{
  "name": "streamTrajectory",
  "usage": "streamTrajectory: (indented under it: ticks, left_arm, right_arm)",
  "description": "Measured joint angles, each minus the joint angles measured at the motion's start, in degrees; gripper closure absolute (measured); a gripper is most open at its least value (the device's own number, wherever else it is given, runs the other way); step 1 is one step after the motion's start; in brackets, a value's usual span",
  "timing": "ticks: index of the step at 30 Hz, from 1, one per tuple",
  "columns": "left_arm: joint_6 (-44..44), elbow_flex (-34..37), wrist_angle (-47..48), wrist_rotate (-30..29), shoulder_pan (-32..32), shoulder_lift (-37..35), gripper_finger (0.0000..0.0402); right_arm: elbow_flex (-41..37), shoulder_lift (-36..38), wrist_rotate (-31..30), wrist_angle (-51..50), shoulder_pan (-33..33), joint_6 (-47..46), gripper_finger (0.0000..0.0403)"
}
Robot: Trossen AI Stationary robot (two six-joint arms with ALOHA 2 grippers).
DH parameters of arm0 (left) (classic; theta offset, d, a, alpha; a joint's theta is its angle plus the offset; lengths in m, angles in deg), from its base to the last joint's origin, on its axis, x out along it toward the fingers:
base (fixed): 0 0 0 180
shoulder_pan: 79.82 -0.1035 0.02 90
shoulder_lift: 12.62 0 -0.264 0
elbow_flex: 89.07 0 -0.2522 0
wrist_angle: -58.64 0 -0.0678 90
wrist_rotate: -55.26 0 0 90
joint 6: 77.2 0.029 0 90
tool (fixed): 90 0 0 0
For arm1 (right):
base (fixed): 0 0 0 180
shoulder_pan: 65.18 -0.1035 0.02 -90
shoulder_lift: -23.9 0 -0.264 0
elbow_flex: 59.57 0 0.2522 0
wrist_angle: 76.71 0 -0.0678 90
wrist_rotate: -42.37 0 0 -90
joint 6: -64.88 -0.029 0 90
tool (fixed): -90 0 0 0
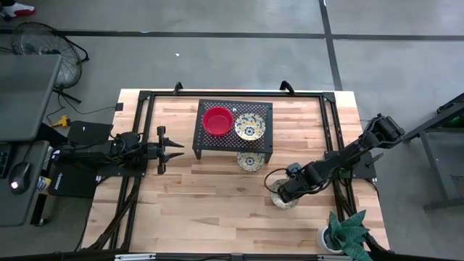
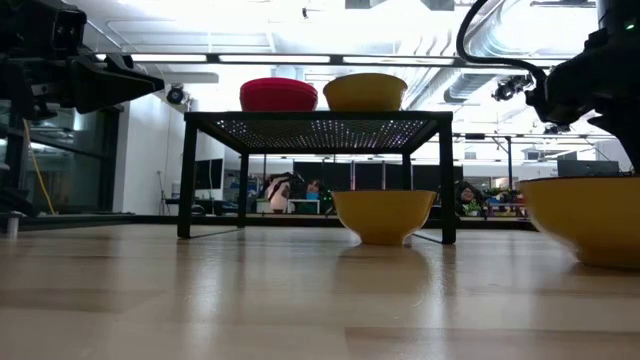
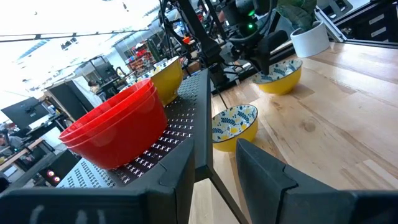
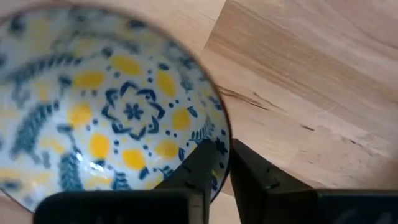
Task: Pick & Place Mini bowls
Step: Stack the bottom white patterned bowl on the white patterned bowl on the shelf
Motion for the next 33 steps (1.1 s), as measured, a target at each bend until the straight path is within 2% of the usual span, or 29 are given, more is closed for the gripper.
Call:
streamTrajectory:
  ticks: [5,9,17,33]
  left_arm:
    - [0.0,0.0,0.0,0.0,0.0,0.0,0.0289]
    - [0.0,0.0,0.0,0.0,0.0,0.0,0.0289]
    - [0.0,0.0,0.0,0.0,0.0,0.0,0.0289]
    - [0.0,0.0,0.0,0.0,0.0,0.0,0.0289]
  right_arm:
    - [0.1,0.2,0.3,0.3,0.0,1.3,0.0384]
    - [0.2,0.2,0.7,0.5,0.1,2.5,0.0386]
    - [0.1,2.8,4.6,3.2,1.6,6.8,0.0399]
    - [0.0,8.0,5.4,4.2,1.6,8.7,0.0402]
